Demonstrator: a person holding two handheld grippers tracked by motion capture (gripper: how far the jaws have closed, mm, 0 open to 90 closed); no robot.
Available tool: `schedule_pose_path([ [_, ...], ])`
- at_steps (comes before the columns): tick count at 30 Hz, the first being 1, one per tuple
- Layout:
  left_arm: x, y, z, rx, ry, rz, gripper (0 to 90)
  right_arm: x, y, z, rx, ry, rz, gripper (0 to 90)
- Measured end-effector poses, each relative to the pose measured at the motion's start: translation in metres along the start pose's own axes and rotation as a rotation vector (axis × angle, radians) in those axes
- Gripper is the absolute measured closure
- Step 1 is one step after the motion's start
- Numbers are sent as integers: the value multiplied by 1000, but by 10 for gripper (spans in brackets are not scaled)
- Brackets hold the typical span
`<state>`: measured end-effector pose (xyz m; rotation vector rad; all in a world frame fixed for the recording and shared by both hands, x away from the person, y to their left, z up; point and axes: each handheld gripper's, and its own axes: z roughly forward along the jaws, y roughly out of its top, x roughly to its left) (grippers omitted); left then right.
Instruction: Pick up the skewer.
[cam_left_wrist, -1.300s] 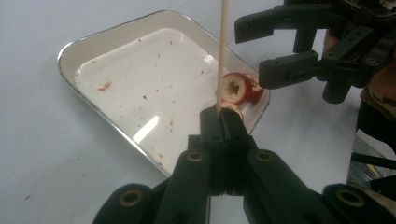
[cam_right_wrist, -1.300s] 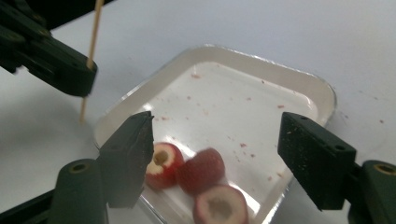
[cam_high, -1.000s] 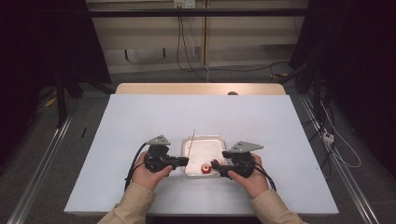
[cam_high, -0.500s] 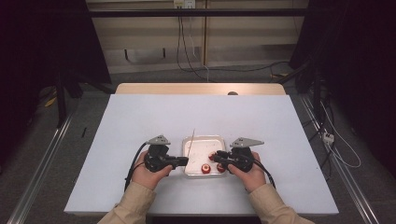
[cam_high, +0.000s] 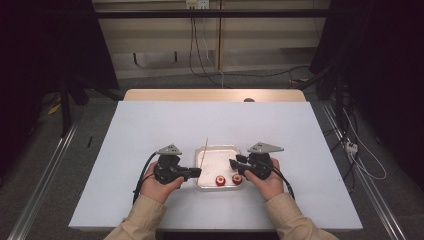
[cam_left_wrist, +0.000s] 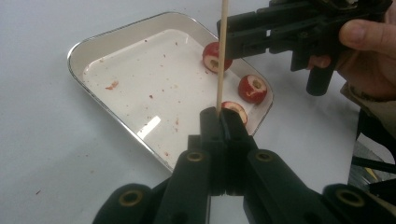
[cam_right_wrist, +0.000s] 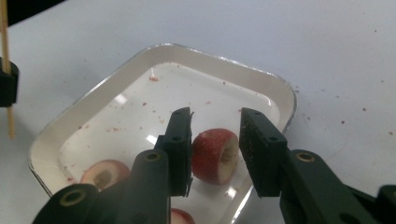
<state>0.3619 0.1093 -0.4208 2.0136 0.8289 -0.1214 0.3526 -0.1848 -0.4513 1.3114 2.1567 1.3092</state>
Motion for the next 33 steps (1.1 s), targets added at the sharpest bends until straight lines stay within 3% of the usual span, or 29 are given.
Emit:
schedule_pose_path([
  [5, 0, 0, 0, 5, 0, 4, 900, -2, 1, -3, 2, -11, -8, 711],
  [20, -1, 1, -1, 7, 0, 6, 900, -4, 3, -6, -28, -22, 12, 735],
  [24, -1, 0, -1, 10, -1, 7, 900, -1, 1, -8, -15, -10, -11, 712],
  [29, -2, 1, 0, 6, 2, 12, 900, 2, 1, -7, -16, 5, -7, 687],
  [33, -2, 1, 0, 13, 5, 17, 900, 6, -3, 0, 20, 27, 1, 645],
])
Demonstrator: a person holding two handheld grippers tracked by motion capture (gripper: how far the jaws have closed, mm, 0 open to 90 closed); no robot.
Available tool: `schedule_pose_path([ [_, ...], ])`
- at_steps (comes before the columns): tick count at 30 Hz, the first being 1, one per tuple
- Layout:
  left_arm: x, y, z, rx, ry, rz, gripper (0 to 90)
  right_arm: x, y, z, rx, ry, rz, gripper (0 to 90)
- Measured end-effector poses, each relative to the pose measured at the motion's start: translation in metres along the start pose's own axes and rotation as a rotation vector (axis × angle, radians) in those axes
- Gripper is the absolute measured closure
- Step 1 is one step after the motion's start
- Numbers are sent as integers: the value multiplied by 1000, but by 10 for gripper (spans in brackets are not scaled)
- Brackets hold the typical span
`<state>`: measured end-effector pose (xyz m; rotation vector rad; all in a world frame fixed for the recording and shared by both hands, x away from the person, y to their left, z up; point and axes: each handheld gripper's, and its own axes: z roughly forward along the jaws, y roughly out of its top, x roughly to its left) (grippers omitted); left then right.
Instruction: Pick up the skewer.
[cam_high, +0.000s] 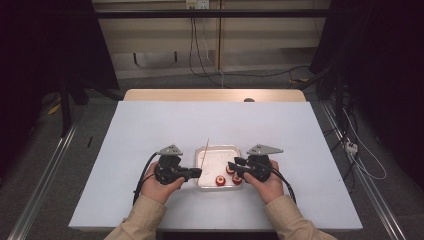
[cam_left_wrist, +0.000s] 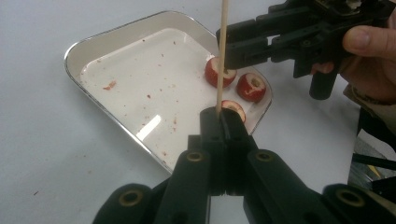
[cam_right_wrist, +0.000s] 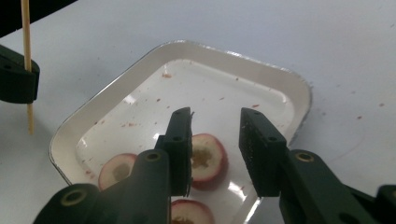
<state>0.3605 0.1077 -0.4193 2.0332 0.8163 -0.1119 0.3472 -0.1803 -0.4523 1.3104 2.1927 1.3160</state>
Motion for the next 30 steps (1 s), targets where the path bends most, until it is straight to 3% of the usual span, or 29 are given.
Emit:
schedule_pose_path([
  [5, 0, 0, 0, -5, 2, -3, 900, 2, -3, 6, 23, 8, 16, 626],
  [8, 1, 0, 0, 0, 0, 0, 900, 1, -5, 8, 21, 26, 52, 615],
  [12, 0, 0, 0, -5, 0, -5, 900, 2, -8, 13, 54, 29, 52, 673],
  [13, 1, 0, -1, -6, -1, -5, 900, 1, -8, 12, 45, 31, 64, 708],
  [18, 1, 0, 0, 4, -5, -9, 900, -2, -6, 9, -12, 68, 142, 718],
  [19, 0, 0, 0, 10, -8, -9, 900, -3, -4, 8, -23, 87, 174, 718],
  [20, 0, 0, 0, 15, -12, -12, 900, -5, -1, 4, -54, 116, 243, 718],
  [21, 0, 0, 0, 25, -17, -11, 900, -7, 2, 2, -72, 133, 282, 719],
  [22, -2, -1, 1, 20, -15, -14, 900, -7, 2, 2, -72, 133, 282, 719],
  [23, -3, -1, 1, 29, -25, -12, 900, -11, 7, -3, -121, 164, 356, 720],
  [24, -6, -1, 3, 47, -31, -9, 900, -12, 11, -6, -139, 162, 374, 720],
  [30, -18, -4, 9, 105, -78, -1, 900, -16, 29, -19, -197, 159, 381, 720],
])
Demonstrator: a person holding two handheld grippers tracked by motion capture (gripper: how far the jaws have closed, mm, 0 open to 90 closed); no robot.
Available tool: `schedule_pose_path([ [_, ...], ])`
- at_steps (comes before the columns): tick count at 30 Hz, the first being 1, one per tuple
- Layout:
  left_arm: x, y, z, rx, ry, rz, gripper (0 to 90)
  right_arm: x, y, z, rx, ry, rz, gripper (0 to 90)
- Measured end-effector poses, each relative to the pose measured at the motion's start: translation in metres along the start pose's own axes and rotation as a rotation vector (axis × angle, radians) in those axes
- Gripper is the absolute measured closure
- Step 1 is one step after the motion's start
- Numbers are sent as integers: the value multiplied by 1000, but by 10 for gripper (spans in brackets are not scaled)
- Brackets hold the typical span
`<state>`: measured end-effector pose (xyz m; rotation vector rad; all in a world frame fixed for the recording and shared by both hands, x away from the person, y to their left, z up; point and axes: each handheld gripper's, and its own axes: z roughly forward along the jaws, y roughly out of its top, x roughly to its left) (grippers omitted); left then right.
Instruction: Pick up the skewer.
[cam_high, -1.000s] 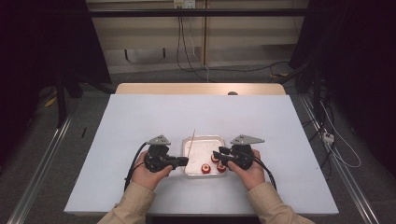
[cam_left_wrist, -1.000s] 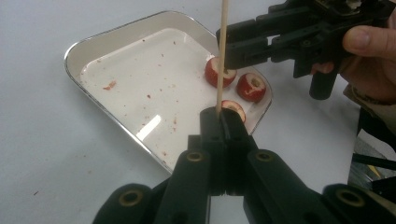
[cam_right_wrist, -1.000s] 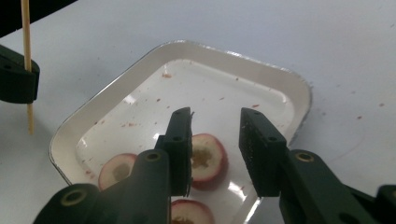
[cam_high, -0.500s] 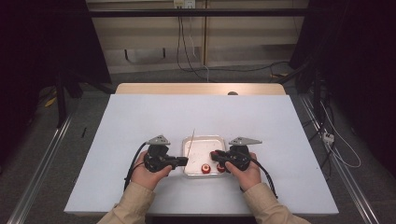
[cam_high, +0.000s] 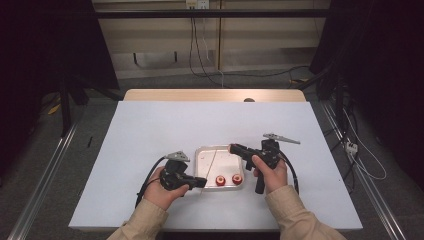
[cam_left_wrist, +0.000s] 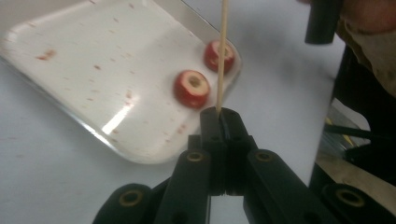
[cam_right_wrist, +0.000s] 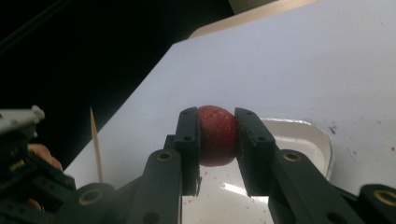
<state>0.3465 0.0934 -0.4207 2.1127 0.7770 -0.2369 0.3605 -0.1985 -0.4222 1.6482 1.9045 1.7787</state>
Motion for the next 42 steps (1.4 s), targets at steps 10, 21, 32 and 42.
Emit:
schedule_pose_path([
  [10, -14, 1, 24, 92, -39, -20, 900, 12, 8, 0, -21, 32, 22, 720],
  [21, -1, 4, 24, 61, -24, -100, 900, 25, 8, 5, -13, 83, 28, 720],
  [32, -4, 5, 20, 41, -29, -85, 900, 21, 9, 4, -26, 98, 77, 719],
  [42, -2, 3, 22, 44, -8, -89, 900, 21, 7, 6, -25, 120, 98, 720],
])
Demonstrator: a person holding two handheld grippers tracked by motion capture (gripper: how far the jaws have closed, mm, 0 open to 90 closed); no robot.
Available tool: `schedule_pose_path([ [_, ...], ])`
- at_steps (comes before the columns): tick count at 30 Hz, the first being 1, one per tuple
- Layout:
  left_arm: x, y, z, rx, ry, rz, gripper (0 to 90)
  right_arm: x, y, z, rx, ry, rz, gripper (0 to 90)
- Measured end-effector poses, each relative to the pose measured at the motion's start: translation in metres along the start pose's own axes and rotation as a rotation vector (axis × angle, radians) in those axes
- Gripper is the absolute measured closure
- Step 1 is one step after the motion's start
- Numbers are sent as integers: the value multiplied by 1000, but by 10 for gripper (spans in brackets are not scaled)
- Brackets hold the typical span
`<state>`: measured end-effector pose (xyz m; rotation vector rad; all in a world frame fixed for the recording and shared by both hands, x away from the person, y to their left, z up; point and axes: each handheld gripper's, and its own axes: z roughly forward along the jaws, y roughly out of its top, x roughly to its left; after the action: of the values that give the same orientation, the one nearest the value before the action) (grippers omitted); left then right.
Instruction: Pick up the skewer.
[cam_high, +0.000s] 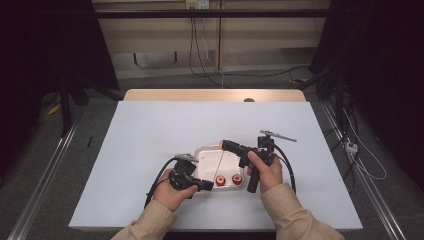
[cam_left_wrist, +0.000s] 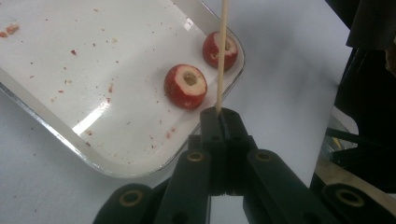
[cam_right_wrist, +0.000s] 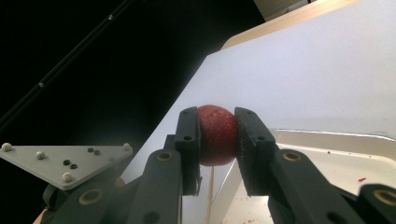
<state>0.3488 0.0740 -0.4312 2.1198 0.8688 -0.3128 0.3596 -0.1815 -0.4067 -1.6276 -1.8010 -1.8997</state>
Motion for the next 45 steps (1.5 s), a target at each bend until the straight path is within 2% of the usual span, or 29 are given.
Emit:
schedule_pose_path([
  [3, -3, 1, -1, 12, -9, 31, 900, 0, 0, 0, 2, 1, 6, 720],
  [9, -9, 2, 1, 19, -19, 50, 900, 0, -1, 2, 2, 8, 22, 720],
  [11, -7, 2, -1, -2, -1, 28, 900, 1, -3, 4, 17, 12, 14, 720],
  [12, -5, 2, -2, -4, -12, 21, 900, 1, -4, 4, 20, 13, 15, 720],
  [17, -3, -1, -3, 2, 9, 5, 900, 2, -4, 5, 16, 18, 5, 721],
  [21, -1, -2, -4, 5, 16, -7, 900, 2, -4, 2, 10, 1, -39, 722],
  [27, 1, -1, -9, -17, 22, -23, 900, 1, -4, -1, -14, 2, -34, 723],
  [29, 2, -1, -12, -34, 38, -27, 900, -1, -3, -3, -17, 7, -21, 724],
  [31, 5, -1, -15, -48, 26, -37, 900, -3, -4, -3, -13, -4, -15, 724],
  [32, 5, -1, -15, -40, 29, -39, 900, -4, -5, -4, -3, 0, 0, 724],
  [36, 3, -3, -9, 24, 9, -27, 900, -11, -8, -4, -34, 7, 64, 724],
  [38, 1, -4, -5, 39, -2, -23, 900, -13, -7, -4, -32, 18, 95, 724],
  [43, -1, 0, -4, 22, -10, -16, 900, -14, -7, -2, -26, 51, 165, 724],
  [45, 0, 0, -5, 18, -7, -22, 900, -15, -6, -1, -24, 59, 176, 725],
])
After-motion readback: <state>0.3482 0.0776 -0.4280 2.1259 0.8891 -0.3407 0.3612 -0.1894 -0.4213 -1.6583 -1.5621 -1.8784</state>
